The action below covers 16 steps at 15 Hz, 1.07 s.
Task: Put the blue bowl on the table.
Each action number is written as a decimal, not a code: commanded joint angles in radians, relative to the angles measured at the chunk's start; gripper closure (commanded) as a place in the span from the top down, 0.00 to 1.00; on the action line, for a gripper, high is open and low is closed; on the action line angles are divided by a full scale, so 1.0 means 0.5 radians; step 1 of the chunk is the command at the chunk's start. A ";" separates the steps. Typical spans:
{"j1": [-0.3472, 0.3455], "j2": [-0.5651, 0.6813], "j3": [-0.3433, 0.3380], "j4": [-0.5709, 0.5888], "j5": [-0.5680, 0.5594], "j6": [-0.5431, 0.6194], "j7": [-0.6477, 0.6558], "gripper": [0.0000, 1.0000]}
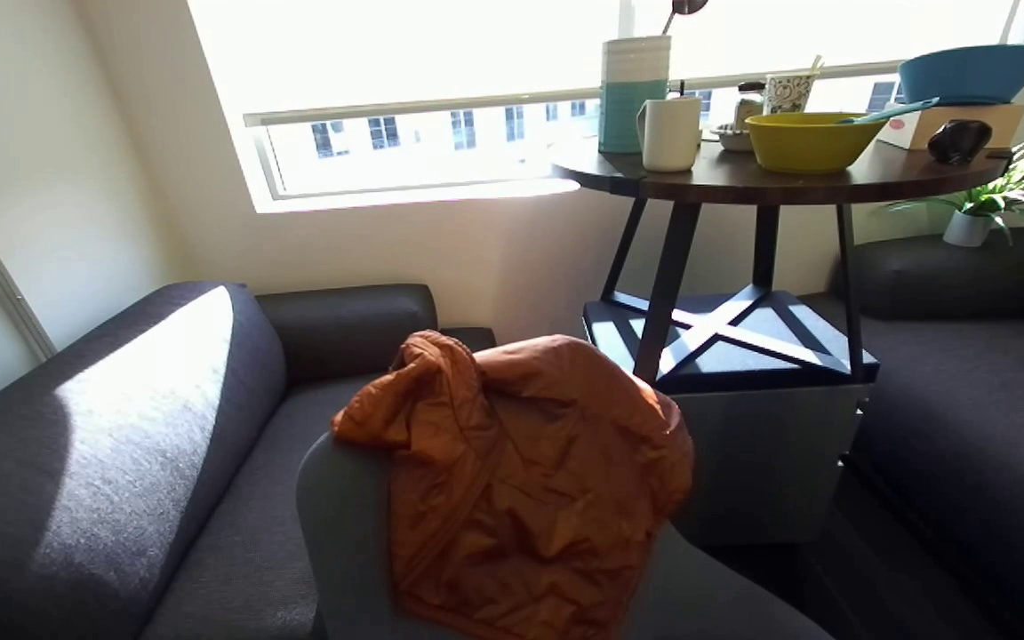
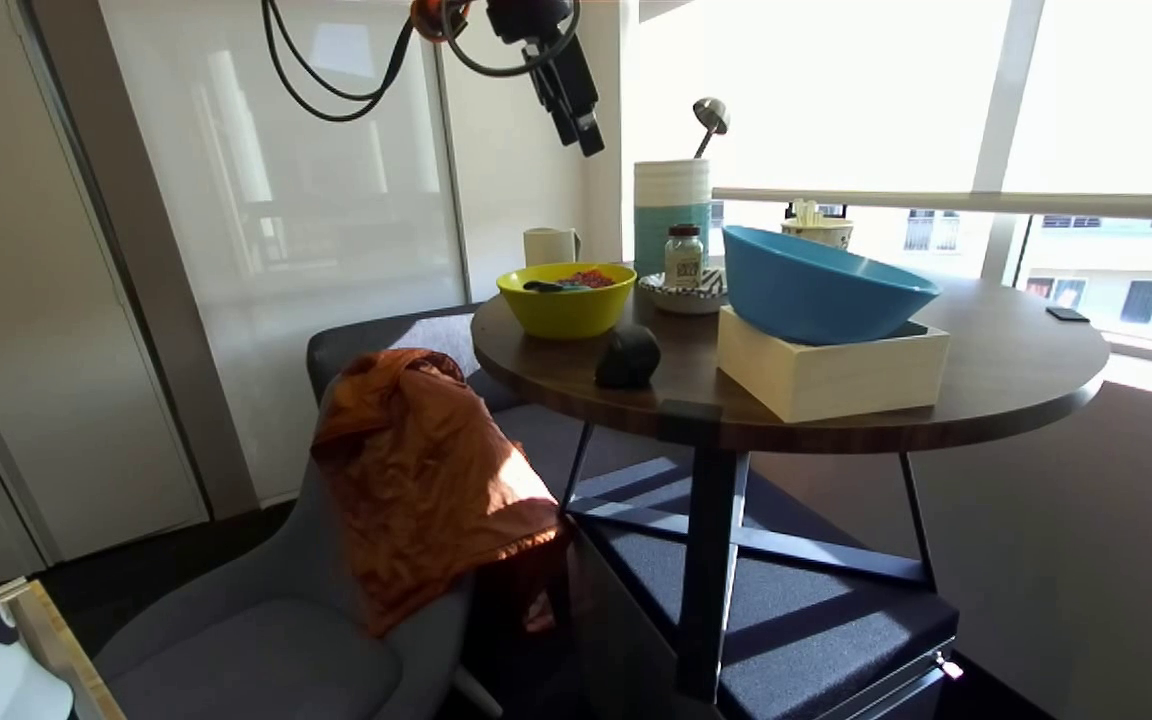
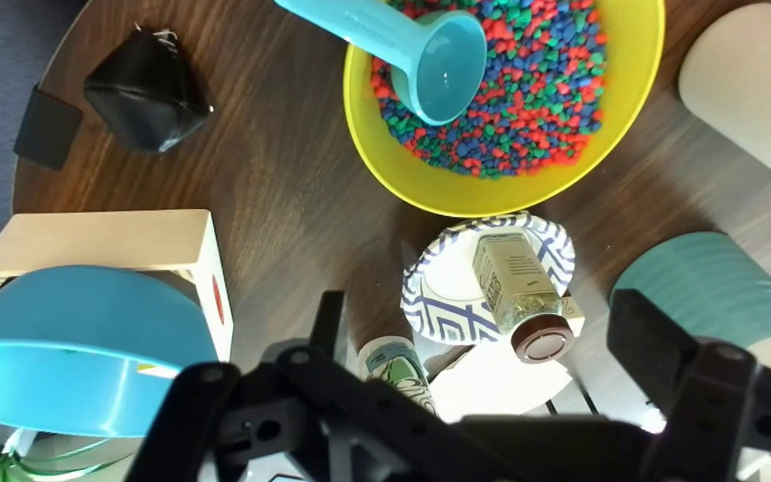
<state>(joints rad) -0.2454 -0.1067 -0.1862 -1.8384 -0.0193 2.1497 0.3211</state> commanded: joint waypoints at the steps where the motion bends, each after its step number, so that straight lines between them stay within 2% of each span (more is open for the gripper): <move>1: -0.027 0.071 -0.075 0.076 0.001 0.161 -0.099 1.00; 4: -0.079 0.180 -0.210 0.167 0.026 0.348 -0.526 1.00; 8: -0.175 0.392 -0.327 0.297 -0.045 0.460 -0.861 1.00; 9: -0.153 0.250 -0.301 0.172 0.000 0.420 -0.760 1.00; 14: -0.166 0.284 -0.299 0.188 0.003 0.425 -0.780 1.00; 15: -0.176 0.289 -0.302 0.178 0.015 0.479 -0.948 1.00; 16: -0.191 0.302 -0.303 0.196 0.089 0.418 -1.196 1.00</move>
<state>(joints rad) -0.3248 0.0336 -0.3400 -1.7503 -0.0203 2.3670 -0.0899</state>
